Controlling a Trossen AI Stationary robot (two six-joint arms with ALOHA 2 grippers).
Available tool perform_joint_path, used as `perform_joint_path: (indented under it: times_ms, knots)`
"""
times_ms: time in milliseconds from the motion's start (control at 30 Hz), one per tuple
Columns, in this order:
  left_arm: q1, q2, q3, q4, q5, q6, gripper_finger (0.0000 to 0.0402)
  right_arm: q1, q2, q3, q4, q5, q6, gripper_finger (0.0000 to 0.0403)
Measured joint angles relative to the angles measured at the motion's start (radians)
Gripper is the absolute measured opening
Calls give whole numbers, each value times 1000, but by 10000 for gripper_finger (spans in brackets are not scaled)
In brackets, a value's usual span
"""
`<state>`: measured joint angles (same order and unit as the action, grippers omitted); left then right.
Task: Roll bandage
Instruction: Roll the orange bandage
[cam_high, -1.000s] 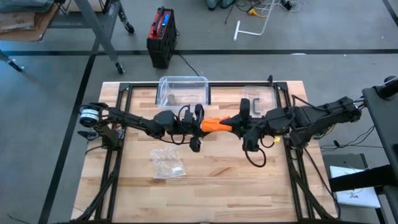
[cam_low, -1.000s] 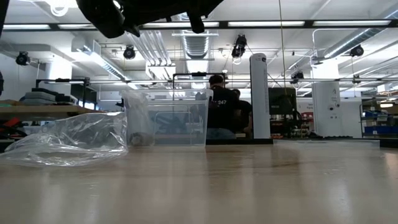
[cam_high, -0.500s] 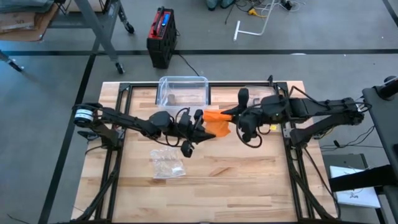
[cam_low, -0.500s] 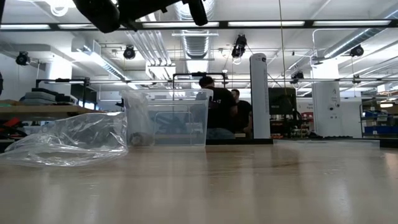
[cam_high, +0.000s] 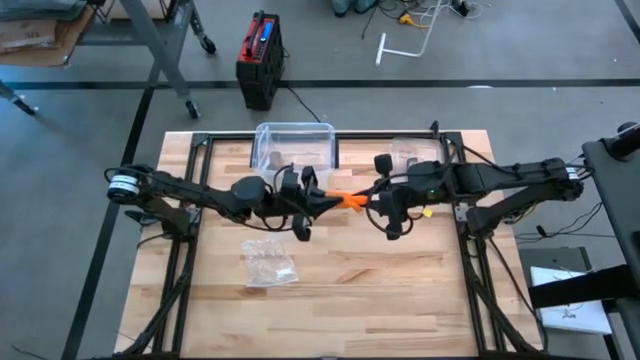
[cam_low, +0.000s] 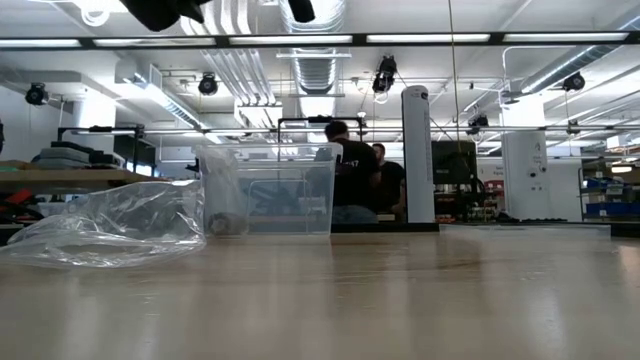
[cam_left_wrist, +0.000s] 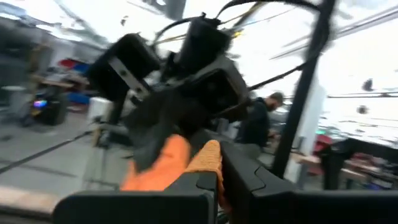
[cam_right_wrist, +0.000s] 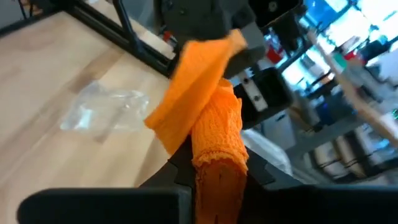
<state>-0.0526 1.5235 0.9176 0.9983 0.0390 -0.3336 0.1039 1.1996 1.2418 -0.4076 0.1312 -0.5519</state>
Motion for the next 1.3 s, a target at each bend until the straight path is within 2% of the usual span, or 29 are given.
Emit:
perform_joint_path:
  times_ms: [167, 333, 433, 567, 700, 800, 867, 1067, 1200, 1300]
  knots:
    - [0, 0, 0, -71, -118, 4, 4, 22, 1, -6, -13, 9, 44, 46]
    - [0, -2, 0, -124, -116, 14, 35, 30, 8, -9, -20, -1, 124, 46]
    - [1, -3, 1, -128, -99, 27, 72, 31, 7, -9, -21, -9, 145, 49]
    - [1, -7, 1, -159, -71, 89, 142, 31, 11, -9, -29, -15, 162, 49]
    - [-3, -21, 2, -225, 5, 239, 213, 32, 13, -9, -25, -19, 167, 49]
    - [-17, -23, 8, -279, -12, 343, 249, 32, 14, -9, -24, -19, 168, 49]
    - [-31, -21, 21, -314, -62, 413, 262, 32, 14, -9, -20, -15, 176, 49]
    - [-84, -19, 78, -448, -241, 613, 260, 31, 14, -9, -8, -9, 225, 49]
    - [-102, -18, 130, -566, -365, 655, 235, 31, 14, -9, 16, -5, 266, 49]
    - [-102, -18, 158, -614, -388, 653, 204, 31, 14, -9, 24, -5, 283, 61]
